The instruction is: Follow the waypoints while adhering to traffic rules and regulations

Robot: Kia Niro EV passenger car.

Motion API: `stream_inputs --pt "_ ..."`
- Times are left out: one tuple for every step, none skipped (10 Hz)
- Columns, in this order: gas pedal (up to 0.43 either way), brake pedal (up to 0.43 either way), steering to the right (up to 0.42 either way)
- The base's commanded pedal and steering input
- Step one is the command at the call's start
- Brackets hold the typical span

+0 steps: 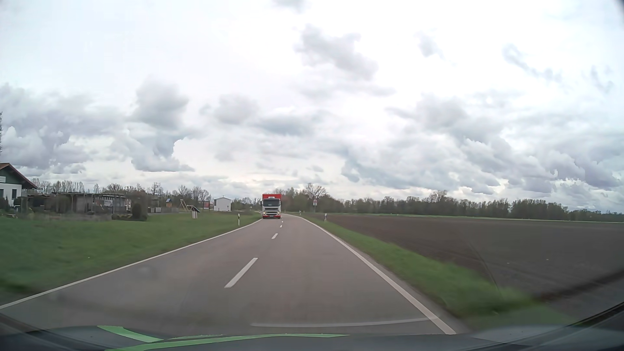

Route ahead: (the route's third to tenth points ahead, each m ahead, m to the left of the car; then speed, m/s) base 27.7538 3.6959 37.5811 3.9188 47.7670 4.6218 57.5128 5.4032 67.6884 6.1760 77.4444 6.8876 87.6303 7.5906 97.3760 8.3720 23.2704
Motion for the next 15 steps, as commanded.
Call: stream_inputs --pt "0.248 0.000 -0.005" --pt "0.248 0.000 -0.005" --pt "0.248 0.000 -0.005" --pt "0.248 0.000 -0.006" --pt "0.248 0.000 -0.006" --pt "0.248 0.000 -0.007" --pt "0.248 0.000 -0.008" --pt "0.248 0.000 -0.008" --pt "0.248 0.000 -0.008" --pt "0.248 0.000 -0.008" --pt "0.248 0.000 -0.008" --pt "0.248 0.000 -0.008" --pt "0.248 0.000 -0.008" --pt "0.248 0.000 -0.008" --pt "0.248 0.000 -0.008"
